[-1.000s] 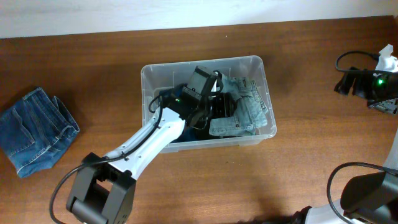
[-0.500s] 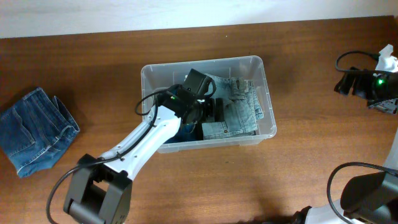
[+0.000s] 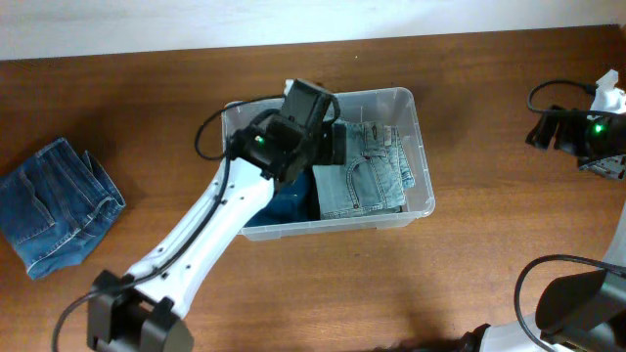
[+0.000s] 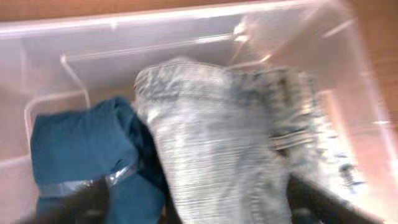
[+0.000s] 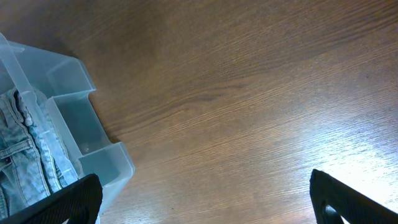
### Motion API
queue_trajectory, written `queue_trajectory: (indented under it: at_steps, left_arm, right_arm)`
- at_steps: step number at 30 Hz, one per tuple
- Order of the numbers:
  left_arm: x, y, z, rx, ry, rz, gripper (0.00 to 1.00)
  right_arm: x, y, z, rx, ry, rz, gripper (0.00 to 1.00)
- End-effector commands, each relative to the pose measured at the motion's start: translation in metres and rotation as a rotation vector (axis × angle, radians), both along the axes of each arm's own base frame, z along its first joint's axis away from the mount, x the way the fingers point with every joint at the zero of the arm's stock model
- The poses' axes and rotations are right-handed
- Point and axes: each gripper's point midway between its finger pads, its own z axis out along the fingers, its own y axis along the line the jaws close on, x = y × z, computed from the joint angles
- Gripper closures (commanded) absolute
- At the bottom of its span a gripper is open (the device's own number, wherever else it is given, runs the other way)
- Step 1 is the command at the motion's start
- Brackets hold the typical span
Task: Pack container
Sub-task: 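Press the light-blue jeans down into the bin with the left gripper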
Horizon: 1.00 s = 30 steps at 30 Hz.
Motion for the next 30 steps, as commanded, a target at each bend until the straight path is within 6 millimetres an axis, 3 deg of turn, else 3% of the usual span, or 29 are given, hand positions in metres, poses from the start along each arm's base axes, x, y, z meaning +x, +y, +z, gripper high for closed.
queue_trajectory:
  at_steps: [1, 3, 4, 10, 17, 20, 22, 25, 30]
  left_arm:
    - [-0.012, -0.016, 0.008, 0.008, -0.021, -0.063, 0.62]
    - [-0.017, -0.025, 0.001, 0.018, -0.008, -0.085, 0.87]
    - [-0.019, -0.030, -0.004, 0.023, 0.000, -0.095, 0.91]
    - [-0.029, -0.046, -0.047, 0.088, 0.083, -0.137, 0.92]
    - [-0.049, -0.054, -0.122, 0.218, 0.240, -0.180, 0.92]
    - [-0.052, -0.057, -0.142, 0.244, 0.270, -0.189, 0.94]
    - [-0.051, -0.058, -0.143, 0.241, 0.266, -0.189, 0.96]
    - [-0.044, -0.065, -0.127, 0.217, 0.235, -0.193, 0.97]
    - [-0.039, -0.079, -0.069, 0.152, 0.182, -0.216, 0.98]
  right_arm:
    - [0.001, -0.002, 0.003, -0.009, -0.009, 0.002, 0.01]
    - [0.001, -0.002, 0.003, -0.009, -0.009, 0.002, 0.02]
    - [0.001, -0.002, 0.003, -0.009, -0.008, 0.002, 0.02]
    - [0.001, -0.002, 0.003, -0.009, -0.009, 0.002, 0.02]
    - [0.001, -0.002, 0.003, -0.009, -0.009, 0.002, 0.01]
    - [0.001, -0.002, 0.003, -0.009, -0.009, 0.002, 0.01]
    - [0.001, -0.002, 0.003, -0.009, -0.009, 0.002, 0.02]
    - [0.001, -0.002, 0.003, -0.009, -0.009, 0.002, 0.02]
    - [0.001, -0.002, 0.003, -0.009, -0.009, 0.002, 0.01]
